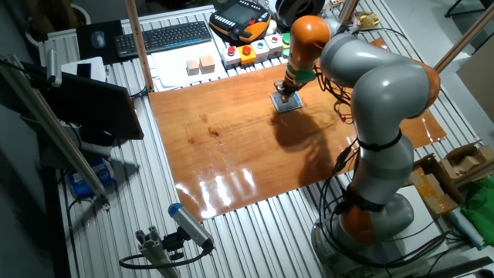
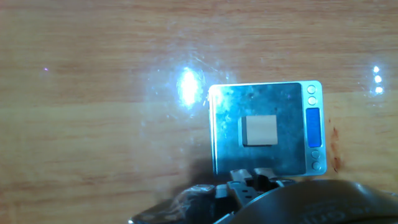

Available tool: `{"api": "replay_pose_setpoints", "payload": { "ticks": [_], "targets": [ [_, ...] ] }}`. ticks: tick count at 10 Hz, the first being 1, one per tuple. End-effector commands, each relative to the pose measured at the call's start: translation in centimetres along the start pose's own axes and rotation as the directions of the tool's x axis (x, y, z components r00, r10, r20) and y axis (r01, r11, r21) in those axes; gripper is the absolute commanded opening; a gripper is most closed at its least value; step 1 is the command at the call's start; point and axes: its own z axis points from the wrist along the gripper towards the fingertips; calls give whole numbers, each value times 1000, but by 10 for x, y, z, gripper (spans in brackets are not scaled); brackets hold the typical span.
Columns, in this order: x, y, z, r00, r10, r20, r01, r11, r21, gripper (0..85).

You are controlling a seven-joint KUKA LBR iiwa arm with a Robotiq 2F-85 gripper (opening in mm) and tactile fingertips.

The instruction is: Remove the object from the scale

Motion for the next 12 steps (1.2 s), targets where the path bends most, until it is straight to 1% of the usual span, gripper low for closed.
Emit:
{"api": "replay_pose_setpoints", "payload": {
  "ticks": [1, 2, 3, 4, 5, 7, 10, 12],
  "targets": [
    [-1, 0, 2, 1000, 10, 4, -10, 1000, -10, 447],
    [-3, 0, 4, 1000, 20, 10, -20, 1000, -15, 540],
    [-5, -2, 9, 1000, 20, 19, -20, 1000, -19, 603],
    [-7, -4, 13, 1000, 21, 23, -20, 999, -25, 623],
    [-9, -6, 17, 999, 21, 28, -20, 999, -30, 637],
    [-11, -8, 24, 999, 26, 30, -25, 999, -33, 637],
    [-17, -12, 37, 999, 24, 36, -22, 999, -39, 620],
    [-20, -16, 41, 999, 20, 36, -18, 999, -45, 623]
  ]
}}
